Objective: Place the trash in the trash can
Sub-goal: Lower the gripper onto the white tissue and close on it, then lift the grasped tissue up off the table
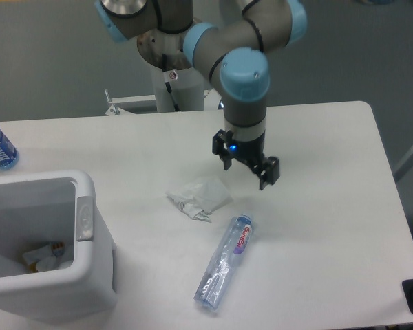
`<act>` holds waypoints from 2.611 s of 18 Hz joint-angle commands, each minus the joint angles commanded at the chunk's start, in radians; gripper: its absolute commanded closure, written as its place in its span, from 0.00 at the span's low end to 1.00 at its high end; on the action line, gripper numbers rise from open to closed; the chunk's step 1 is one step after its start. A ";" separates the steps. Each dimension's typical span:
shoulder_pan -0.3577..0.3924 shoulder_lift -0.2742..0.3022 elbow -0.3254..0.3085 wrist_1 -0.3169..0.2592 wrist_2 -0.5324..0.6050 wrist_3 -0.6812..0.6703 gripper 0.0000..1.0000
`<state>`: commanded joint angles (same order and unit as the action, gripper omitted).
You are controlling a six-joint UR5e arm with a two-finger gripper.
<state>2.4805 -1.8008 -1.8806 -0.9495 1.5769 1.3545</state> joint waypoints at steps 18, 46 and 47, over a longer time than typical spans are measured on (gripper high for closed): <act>-0.086 -0.057 -0.060 0.046 0.051 -0.089 0.32; 0.023 0.046 0.360 0.037 -0.293 -0.699 1.00; 0.038 0.047 0.391 0.037 -0.343 -0.753 1.00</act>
<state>2.5186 -1.7534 -1.4898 -0.9127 1.2338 0.6019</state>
